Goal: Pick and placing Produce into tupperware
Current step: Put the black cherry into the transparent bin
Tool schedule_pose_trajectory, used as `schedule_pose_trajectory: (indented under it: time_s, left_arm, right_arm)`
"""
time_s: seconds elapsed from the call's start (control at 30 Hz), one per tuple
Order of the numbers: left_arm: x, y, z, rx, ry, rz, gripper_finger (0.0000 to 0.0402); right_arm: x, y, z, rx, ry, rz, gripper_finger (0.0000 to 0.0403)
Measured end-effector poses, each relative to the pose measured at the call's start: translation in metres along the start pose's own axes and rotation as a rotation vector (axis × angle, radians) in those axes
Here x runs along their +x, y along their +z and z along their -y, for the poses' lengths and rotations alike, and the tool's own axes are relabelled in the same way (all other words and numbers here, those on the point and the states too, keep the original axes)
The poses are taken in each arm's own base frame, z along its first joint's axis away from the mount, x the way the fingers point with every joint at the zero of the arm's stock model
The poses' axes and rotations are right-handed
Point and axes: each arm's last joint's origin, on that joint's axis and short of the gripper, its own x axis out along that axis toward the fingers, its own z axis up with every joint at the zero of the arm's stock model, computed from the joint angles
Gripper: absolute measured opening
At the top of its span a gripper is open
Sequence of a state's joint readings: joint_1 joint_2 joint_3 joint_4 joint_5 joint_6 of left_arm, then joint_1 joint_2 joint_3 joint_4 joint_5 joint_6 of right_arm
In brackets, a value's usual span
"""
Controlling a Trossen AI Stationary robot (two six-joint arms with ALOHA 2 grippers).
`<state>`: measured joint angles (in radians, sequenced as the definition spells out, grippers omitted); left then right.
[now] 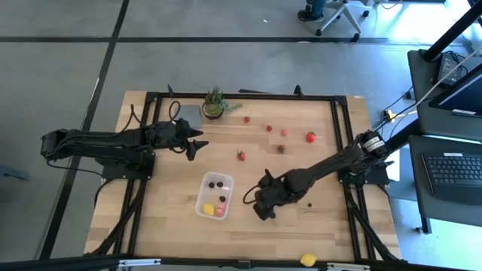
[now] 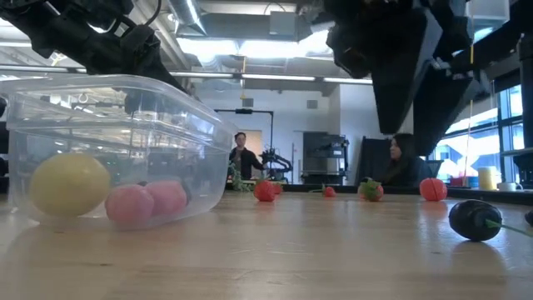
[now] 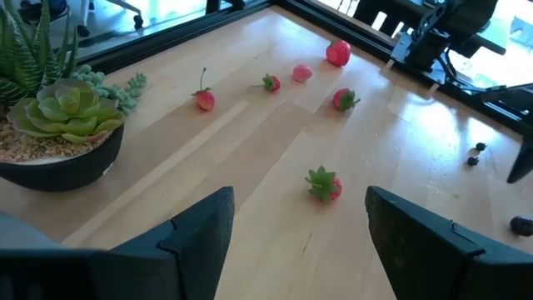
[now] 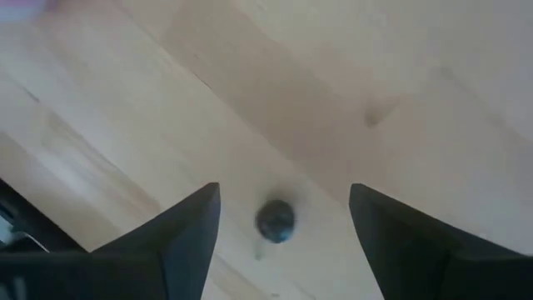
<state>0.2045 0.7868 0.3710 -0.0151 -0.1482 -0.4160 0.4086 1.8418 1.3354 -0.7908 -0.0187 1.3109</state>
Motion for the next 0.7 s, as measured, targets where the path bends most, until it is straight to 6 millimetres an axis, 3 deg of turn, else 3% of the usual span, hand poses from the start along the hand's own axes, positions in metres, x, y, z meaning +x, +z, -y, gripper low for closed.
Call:
schedule_pose_trajectory:
  time_s: [0.7]
  left_arm:
    - [0.000,-0.001,0.001,0.061,-0.033,-0.020,0.0261]
  right_arm:
    - [0.043,-0.037,-0.011,0.232,-0.060,-0.015,0.0268]
